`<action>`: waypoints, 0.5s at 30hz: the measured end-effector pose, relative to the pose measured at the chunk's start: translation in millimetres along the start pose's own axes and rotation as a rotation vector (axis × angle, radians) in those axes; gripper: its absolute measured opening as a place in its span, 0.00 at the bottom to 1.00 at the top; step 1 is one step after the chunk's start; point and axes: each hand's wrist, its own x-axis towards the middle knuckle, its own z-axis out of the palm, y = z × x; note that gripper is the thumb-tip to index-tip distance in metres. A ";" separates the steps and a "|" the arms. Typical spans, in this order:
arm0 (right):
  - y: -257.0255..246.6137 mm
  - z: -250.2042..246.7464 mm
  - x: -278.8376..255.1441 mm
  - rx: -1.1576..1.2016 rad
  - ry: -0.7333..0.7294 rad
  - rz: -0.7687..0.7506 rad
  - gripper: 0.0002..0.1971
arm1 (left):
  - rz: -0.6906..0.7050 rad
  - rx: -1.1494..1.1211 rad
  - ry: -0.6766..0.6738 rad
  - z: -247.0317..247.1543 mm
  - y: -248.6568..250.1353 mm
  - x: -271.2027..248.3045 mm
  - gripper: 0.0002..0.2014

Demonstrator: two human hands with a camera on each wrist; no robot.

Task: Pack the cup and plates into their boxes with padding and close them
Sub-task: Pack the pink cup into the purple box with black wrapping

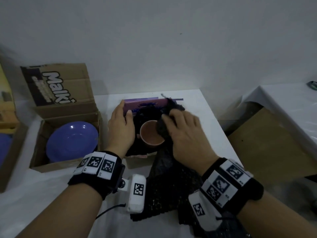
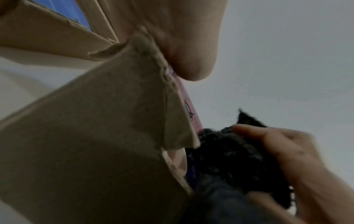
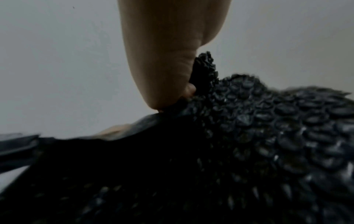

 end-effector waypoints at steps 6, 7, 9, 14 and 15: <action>-24.6 -0.4 11.1 0.555 -0.306 0.088 0.22 | -0.015 -0.040 0.005 2.1 -2.6 1.7 0.23; -27.2 -0.5 14.8 0.613 -0.310 0.112 0.17 | -0.014 -0.046 0.008 2.2 -3.1 2.0 0.23; -32.9 1.9 21.4 0.631 -0.363 0.097 0.09 | -0.018 -0.062 0.014 2.5 -3.7 2.5 0.22; -52.6 7.9 39.7 0.574 -0.753 -0.007 0.15 | -0.023 -0.089 0.020 3.9 -6.0 3.2 0.22; -55.6 7.3 43.7 0.584 -0.843 -0.010 0.16 | -0.026 -0.101 0.019 4.0 -6.4 3.2 0.22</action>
